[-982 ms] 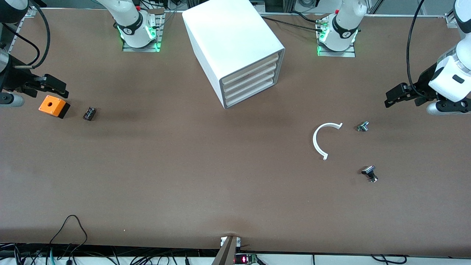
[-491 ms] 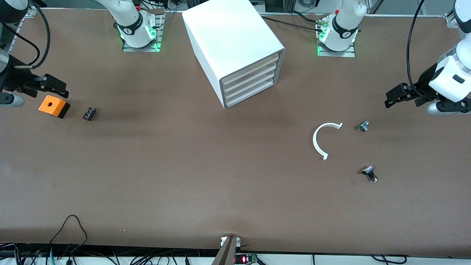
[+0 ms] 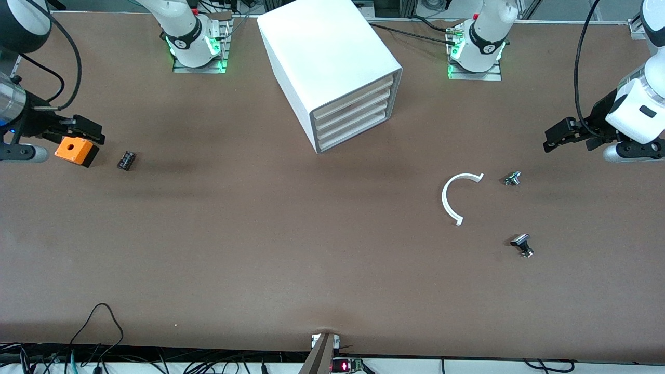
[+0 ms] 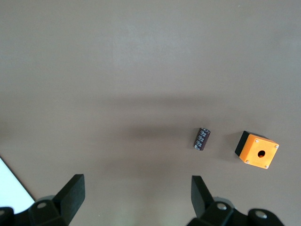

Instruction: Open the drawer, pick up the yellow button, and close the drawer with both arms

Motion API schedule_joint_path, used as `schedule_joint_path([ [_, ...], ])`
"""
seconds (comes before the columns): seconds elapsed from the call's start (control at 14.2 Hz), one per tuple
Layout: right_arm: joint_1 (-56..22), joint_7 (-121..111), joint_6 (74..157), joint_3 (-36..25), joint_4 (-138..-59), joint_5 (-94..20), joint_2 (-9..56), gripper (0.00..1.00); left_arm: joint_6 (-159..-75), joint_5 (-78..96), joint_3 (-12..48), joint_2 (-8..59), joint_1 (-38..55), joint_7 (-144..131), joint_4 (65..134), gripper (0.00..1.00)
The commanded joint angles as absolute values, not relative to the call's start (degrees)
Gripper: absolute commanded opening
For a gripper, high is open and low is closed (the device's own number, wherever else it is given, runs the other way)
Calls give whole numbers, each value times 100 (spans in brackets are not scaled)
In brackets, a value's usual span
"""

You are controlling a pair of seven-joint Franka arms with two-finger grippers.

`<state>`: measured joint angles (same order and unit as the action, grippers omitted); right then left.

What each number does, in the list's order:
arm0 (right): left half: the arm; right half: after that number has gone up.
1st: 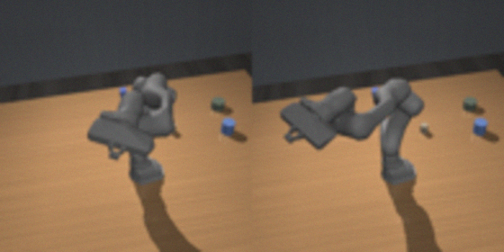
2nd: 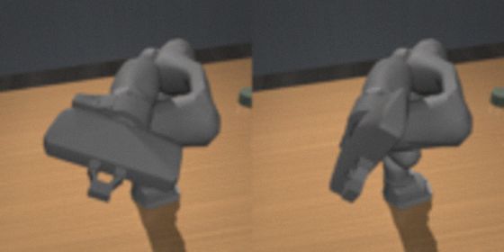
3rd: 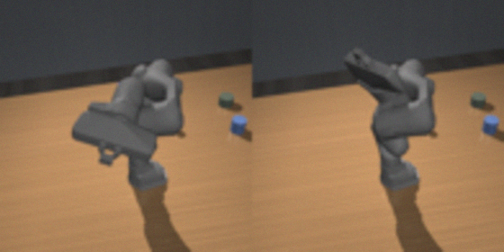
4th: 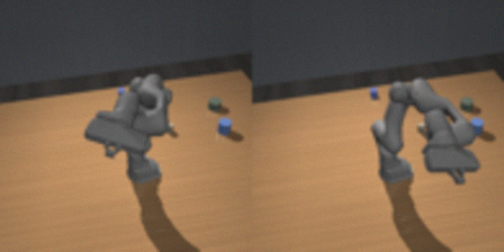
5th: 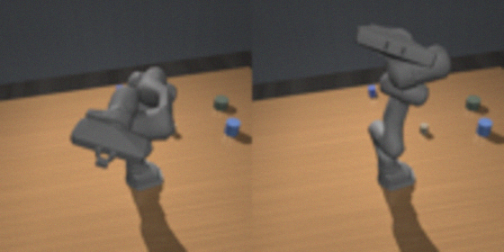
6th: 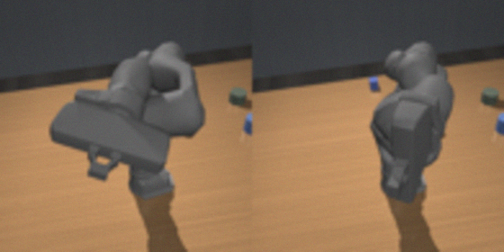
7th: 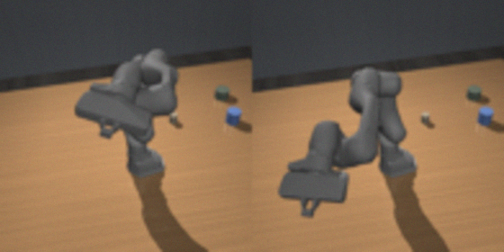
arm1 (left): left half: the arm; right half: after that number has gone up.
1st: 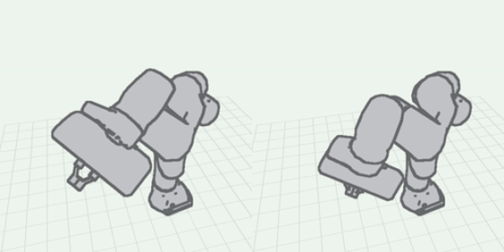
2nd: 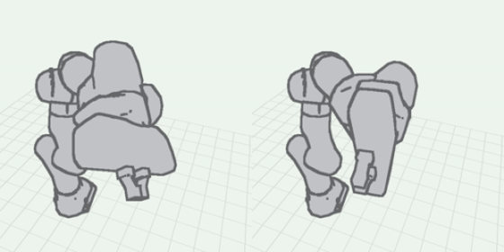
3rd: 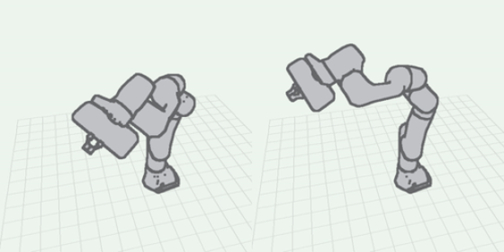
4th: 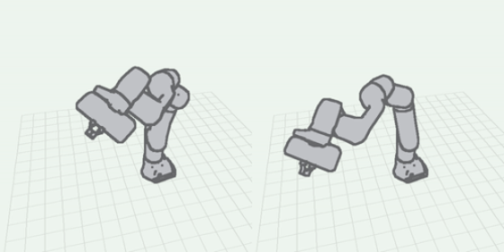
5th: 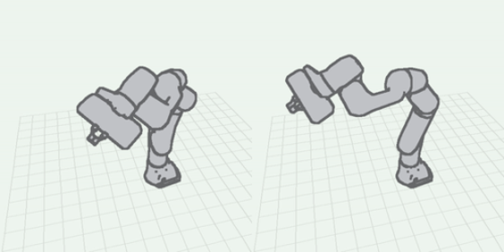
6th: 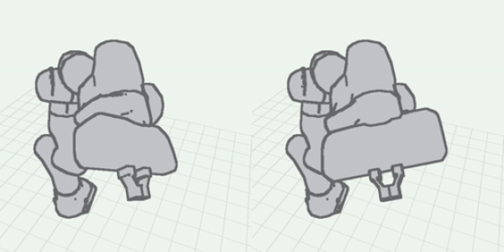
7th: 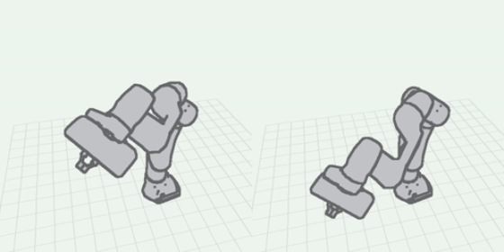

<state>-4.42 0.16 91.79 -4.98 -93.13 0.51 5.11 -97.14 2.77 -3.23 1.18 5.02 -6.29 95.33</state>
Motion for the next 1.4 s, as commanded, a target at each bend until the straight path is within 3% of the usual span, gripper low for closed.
schedule_joint_path([
  [0.0,-457,-61,8896,-483,-9176,62,720,100,-9685,220,-308,185,483,-527,9343,100],
  [0.35,-614,-61,8833,-483,-9167,53,861,100,-9607,167,-299,438,544,-580,9211,100],
  [0.42,-711,-53,8833,-483,-9158,61,922,100,-9406,245,-299,831,510,-580,9167,100],
  [0.77,-1099,-9,8509,-483,-9167,141,1019,100,-8790,1385,-229,1247,422,-536,9316,100],
  [1.05,-1055,-9,8578,-501,-9088,70,1063,100,-8754,2441,289,1493,457,-536,9772,100],
  [1.33,-1089,-79,8587,-501,-9070,105,1063,100,-8798,3915,807,1643,475,-212,10729,100],
])
